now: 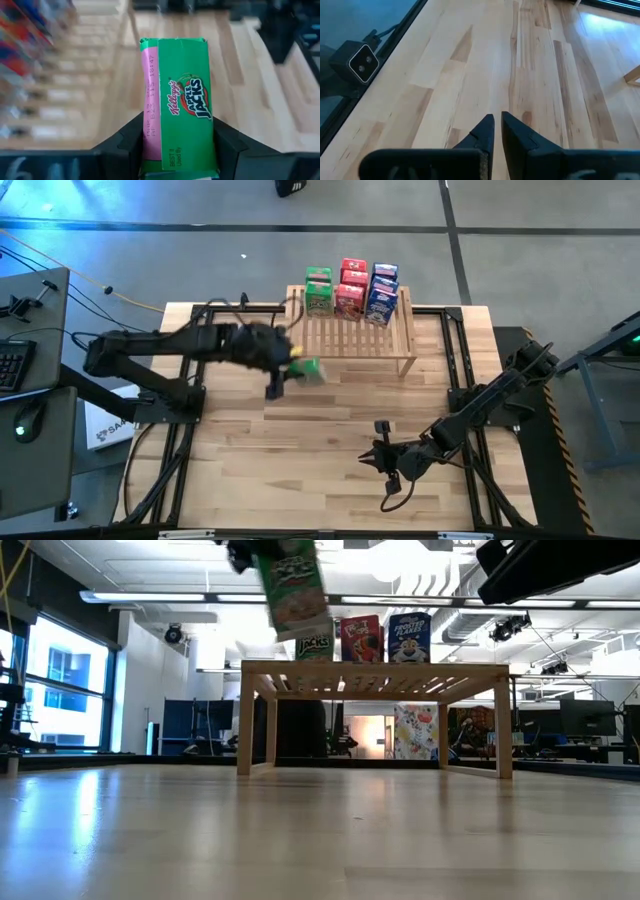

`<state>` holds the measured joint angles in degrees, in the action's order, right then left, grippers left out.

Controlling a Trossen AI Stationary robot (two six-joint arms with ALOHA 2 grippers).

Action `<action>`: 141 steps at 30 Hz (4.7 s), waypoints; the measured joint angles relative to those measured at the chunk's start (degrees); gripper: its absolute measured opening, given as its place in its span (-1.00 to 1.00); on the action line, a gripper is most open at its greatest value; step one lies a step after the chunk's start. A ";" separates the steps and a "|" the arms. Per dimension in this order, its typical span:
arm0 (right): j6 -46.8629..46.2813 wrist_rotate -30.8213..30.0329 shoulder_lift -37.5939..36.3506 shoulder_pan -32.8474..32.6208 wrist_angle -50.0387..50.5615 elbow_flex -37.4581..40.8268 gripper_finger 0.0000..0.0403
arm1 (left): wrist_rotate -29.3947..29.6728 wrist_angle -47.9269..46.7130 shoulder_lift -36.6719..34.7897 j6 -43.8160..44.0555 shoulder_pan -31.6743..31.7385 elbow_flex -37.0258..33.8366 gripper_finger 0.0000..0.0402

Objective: Stack cereal on shelf
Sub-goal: Put the green cereal box on the shelf aligned with the other green cereal boxes, then return to Home Position

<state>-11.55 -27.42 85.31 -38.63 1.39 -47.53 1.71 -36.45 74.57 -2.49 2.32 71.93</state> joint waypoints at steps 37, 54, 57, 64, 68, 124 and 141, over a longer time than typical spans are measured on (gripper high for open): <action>-3.93 0.52 0.01 2.01 -0.76 0.07 -0.90 | -2.49 0.59 12.15 -22.68 22.44 12.03 0.07; -4.07 0.66 0.01 2.01 -0.76 0.09 -0.90 | -1.67 0.34 8.46 -22.97 22.37 14.89 0.12; -4.12 0.66 0.01 2.01 -0.76 0.09 -0.90 | -0.91 -3.39 6.05 -20.53 21.80 14.96 0.10; -4.63 0.63 0.01 1.86 -0.61 0.09 -0.90 | 3.80 0.98 -0.62 -12.48 16.70 1.30 -0.30; -4.06 0.61 0.01 1.86 -0.59 0.09 -0.90 | 8.19 20.19 -2.92 -5.97 16.29 -13.51 -0.61; 1.11 -0.15 0.01 2.64 0.98 0.09 -0.90 | 10.45 65.23 11.10 3.80 17.98 -26.30 -0.90; 5.32 2.43 -3.65 1.97 1.22 3.23 -1.00 | -1.71 61.53 -1.26 0.53 11.61 -35.56 -0.90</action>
<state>-6.23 -24.99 81.66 -36.67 2.60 -44.29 0.00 25.08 73.31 -1.96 13.93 36.37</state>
